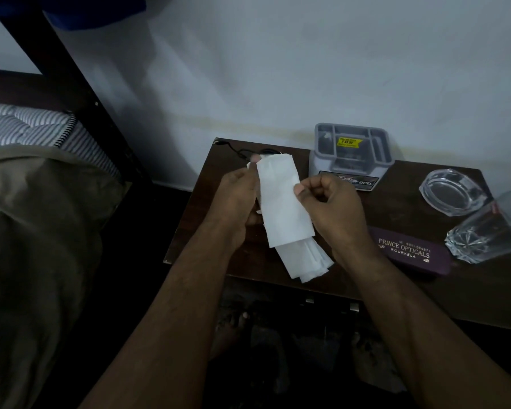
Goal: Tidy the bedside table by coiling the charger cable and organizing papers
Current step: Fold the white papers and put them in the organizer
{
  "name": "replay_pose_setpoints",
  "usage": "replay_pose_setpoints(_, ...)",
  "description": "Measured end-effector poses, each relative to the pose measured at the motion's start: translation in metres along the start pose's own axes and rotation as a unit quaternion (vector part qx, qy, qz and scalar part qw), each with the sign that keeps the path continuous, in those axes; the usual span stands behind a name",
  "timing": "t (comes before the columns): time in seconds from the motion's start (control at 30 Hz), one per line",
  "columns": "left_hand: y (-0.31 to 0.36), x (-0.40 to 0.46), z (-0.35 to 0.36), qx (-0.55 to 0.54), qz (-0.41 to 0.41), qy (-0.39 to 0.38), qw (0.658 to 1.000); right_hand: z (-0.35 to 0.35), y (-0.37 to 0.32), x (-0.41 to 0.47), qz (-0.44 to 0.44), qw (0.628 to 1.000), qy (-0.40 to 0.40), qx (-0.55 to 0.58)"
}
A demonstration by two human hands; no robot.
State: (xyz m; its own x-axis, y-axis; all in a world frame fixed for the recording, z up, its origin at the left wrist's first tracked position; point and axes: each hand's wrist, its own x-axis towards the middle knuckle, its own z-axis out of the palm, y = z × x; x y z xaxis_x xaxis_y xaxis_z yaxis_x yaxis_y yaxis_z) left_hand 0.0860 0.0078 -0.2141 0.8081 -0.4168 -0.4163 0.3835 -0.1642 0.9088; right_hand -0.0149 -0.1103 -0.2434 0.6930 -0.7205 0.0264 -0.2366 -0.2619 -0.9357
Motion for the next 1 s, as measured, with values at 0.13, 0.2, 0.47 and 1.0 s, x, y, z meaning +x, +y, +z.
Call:
replay_pose_setpoints(0.13,0.002,-0.001,-0.001,-0.026,-0.037,-0.033,0.998,0.000,0.000,0.000,-0.028,0.999,0.000,-0.034)
replay_pose_setpoints(0.2,-0.001,-0.001,-0.003,0.020,0.014,-0.022,0.999,0.000,0.001,-0.001,-0.034,0.998,-0.011,-0.057)
replay_pose_setpoints(0.47,-0.013,0.013,-0.021,0.144,0.071,0.188,0.969,0.001,0.007,-0.009,0.001,0.950,-0.128,-0.284)
replay_pose_setpoints(1.0,-0.009,0.005,-0.031,0.313,0.137,0.208,0.916,0.034,0.002,-0.034,-0.041,0.877,-0.174,-0.446)
